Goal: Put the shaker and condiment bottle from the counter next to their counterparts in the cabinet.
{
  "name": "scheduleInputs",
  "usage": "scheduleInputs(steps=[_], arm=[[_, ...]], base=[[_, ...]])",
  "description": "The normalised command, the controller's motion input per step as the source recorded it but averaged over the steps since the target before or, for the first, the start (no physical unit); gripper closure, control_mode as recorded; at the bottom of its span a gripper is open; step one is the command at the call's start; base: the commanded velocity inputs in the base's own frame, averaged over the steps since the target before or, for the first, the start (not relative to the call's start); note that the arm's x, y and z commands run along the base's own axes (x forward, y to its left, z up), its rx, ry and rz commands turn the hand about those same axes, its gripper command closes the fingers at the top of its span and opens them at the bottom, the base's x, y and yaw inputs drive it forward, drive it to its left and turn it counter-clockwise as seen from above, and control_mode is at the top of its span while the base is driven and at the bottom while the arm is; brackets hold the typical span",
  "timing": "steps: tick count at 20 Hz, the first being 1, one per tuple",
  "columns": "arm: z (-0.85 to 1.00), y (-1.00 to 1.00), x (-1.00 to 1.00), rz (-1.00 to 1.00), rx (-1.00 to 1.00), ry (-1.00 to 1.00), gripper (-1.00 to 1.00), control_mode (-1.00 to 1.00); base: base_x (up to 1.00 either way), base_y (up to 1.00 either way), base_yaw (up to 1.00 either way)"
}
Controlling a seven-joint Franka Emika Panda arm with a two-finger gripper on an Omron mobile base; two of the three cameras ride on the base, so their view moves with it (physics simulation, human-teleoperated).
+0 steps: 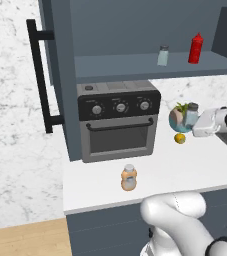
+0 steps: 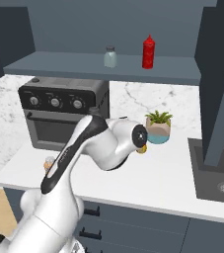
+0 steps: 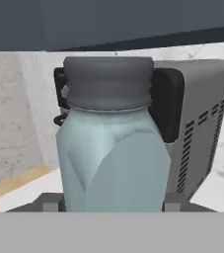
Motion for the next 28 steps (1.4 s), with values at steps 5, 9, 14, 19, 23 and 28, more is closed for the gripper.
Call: scheduleInputs(steps=[5, 9, 14, 19, 23, 28], arm=[[1.00, 0.26, -0.11, -0.09, -0.03, -0.07, 1.00, -1.00], [0.91, 0.26, -0.14, -0.10, -0.05, -0.06, 1.00, -1.00], [0.83, 0.24, 0.00, -0.09, -0.07, -0.07, 1.00, -1.00], [0.43, 0.05, 0.03, -0.17, -0.07, 0.00, 1.00, -1.00], [0.15, 0.00, 0.04, -0.20, -0.04, 0.00, 1.00, -1.00], [0.00, 0.02, 0.00, -0.25, 0.00, 0.01, 1.00, -1.00]], base=[[0.00, 0.00, 0.00], [0.00, 0.00, 0.00], [0.00, 0.00, 0.00], [0.00, 0.00, 0.00], [0.00, 0.00, 0.00], [0.00, 0.00, 0.00]])
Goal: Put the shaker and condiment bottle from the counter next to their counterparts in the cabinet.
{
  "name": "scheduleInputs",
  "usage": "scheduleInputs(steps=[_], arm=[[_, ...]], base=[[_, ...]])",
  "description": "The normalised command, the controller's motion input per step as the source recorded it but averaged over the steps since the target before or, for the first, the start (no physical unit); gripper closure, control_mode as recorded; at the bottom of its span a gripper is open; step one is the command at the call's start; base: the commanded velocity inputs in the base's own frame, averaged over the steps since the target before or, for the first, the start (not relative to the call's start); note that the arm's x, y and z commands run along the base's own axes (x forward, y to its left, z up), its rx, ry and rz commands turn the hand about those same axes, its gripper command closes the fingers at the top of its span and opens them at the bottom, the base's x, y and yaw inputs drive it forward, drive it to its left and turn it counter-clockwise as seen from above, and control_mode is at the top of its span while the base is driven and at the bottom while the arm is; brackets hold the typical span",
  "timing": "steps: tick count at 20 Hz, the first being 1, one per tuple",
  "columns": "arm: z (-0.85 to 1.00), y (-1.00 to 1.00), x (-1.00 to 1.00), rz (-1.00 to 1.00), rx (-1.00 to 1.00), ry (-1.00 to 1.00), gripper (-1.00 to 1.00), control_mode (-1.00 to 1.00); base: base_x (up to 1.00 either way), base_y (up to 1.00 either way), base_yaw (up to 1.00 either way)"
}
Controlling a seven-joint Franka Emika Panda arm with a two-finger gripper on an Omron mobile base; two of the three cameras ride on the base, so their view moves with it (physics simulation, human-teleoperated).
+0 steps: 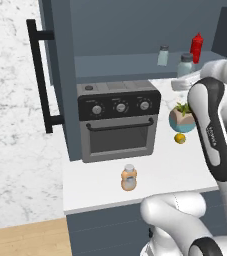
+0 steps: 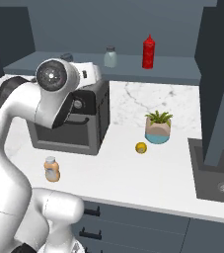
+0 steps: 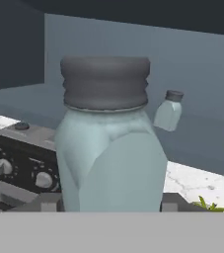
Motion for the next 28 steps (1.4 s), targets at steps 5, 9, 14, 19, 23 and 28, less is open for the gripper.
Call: scheduleInputs(steps=[5, 9, 14, 19, 23, 28], arm=[[0.10, 0.09, 0.27, -0.22, 0.00, 0.00, 1.00, -1.00], [0.22, 0.08, 0.38, -0.18, 0.00, 0.00, 1.00, -1.00], [0.00, 0.01, 0.24, -0.14, 0.00, 0.00, 1.00, -1.00], [-0.09, 0.08, 0.28, -0.13, 0.00, 0.00, 1.00, -1.00], [0.00, 0.13, 0.25, -0.13, 0.00, 0.00, 1.00, -1.00], [0.00, 0.03, 0.24, -0.07, 0.04, 0.00, 1.00, -1.00]], base=[[0.00, 0.00, 0.00], [0.00, 0.00, 0.00], [0.00, 0.00, 0.00], [0.00, 0.00, 0.00], [0.00, 0.00, 0.00], [0.00, 0.00, 0.00]])
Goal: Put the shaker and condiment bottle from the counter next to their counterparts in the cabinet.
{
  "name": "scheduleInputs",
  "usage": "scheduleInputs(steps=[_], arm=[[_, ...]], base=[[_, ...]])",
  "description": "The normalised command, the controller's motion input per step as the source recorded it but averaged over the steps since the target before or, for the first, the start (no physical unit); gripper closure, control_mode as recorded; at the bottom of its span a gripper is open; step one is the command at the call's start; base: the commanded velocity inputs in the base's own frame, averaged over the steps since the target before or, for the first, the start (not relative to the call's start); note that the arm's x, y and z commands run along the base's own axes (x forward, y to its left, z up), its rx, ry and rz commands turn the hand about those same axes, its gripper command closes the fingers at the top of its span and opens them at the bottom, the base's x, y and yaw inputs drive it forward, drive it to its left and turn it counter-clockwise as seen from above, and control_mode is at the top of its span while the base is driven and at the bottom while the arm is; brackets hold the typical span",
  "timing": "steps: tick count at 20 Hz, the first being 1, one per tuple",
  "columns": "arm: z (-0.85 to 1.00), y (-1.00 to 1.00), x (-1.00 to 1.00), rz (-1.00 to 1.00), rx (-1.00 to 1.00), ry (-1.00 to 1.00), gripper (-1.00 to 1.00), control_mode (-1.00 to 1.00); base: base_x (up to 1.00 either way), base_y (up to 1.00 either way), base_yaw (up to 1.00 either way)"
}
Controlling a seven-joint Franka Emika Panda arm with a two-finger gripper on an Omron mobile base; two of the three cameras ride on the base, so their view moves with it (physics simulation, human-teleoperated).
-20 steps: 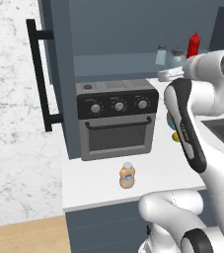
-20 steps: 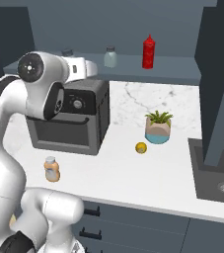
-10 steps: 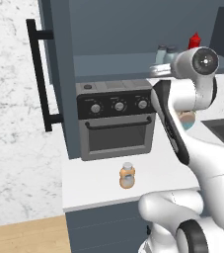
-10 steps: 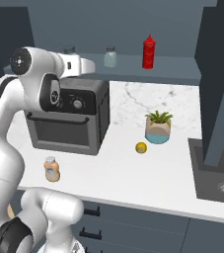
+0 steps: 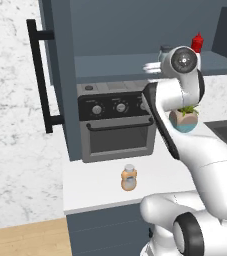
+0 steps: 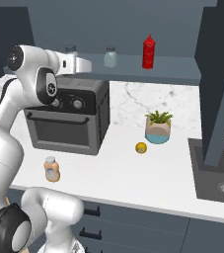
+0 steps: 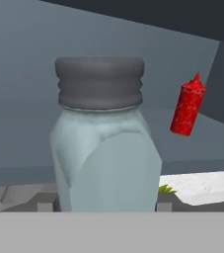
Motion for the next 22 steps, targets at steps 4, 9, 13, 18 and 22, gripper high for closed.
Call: scheduleInputs(steps=[4, 9, 13, 18, 22], arm=[[0.00, 0.00, 0.04, -0.07, 0.12, 0.00, 1.00, -1.00], [0.07, 0.00, 0.13, -0.08, 0.17, 0.05, 1.00, -1.00], [0.00, 0.00, 0.26, -0.04, 0.07, 0.00, 1.00, -1.00], [-0.04, 0.00, 0.33, 0.00, 0.01, 0.00, 1.00, -1.00], [-0.06, 0.00, 0.33, 0.00, 0.00, 0.00, 1.00, -1.00]], base=[[0.00, 0.00, 0.00], [0.00, 0.00, 0.00], [0.00, 0.00, 0.00], [0.00, 0.00, 0.00], [0.00, 0.00, 0.00]])
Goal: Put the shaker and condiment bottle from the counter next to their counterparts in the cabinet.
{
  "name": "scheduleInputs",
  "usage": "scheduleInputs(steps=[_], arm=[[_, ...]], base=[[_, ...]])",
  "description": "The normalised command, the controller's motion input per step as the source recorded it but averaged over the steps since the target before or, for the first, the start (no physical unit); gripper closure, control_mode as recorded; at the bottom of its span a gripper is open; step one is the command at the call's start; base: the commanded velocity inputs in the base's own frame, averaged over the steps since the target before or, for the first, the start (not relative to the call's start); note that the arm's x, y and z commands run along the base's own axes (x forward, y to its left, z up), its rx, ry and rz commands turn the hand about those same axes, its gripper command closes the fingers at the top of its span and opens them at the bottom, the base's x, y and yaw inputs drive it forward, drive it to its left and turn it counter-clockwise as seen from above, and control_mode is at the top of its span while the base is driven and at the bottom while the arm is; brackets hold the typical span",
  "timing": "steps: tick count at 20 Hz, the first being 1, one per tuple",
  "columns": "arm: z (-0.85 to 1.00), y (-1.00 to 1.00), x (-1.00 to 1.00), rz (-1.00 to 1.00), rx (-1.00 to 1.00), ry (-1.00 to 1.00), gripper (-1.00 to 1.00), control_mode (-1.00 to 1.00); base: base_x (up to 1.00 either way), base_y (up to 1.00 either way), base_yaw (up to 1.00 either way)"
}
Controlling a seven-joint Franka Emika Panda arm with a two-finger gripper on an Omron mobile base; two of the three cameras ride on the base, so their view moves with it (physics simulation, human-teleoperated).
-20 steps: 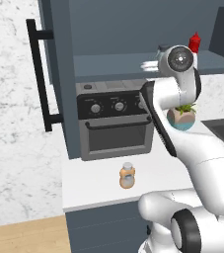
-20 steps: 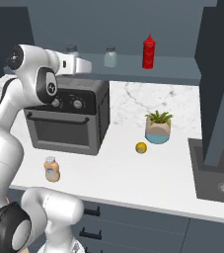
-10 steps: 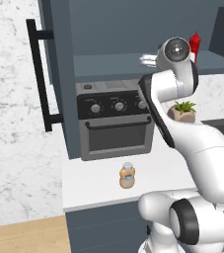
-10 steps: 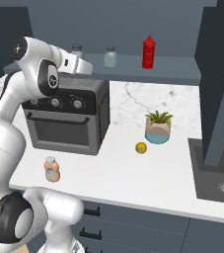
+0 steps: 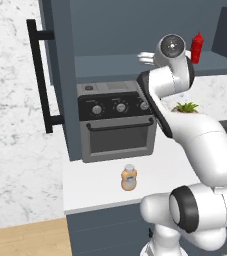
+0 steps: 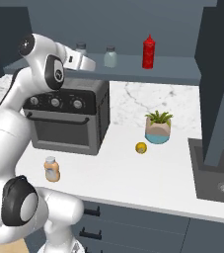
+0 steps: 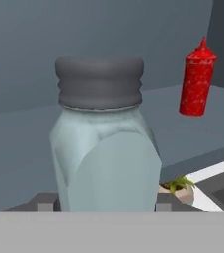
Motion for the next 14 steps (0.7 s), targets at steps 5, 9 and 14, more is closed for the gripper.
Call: scheduleInputs(steps=[5, 9, 14], arm=[[-0.12, 0.00, 0.22, 0.00, 0.01, 0.00, 1.00, -1.00], [-0.18, 0.00, 0.24, 0.00, 0.00, 0.00, 1.00, -1.00], [-0.09, 0.00, 0.31, 0.00, 0.00, 0.00, 1.00, -1.00]], base=[[0.00, 0.00, 0.00], [0.00, 0.00, 0.00], [0.00, 0.00, 0.00]])
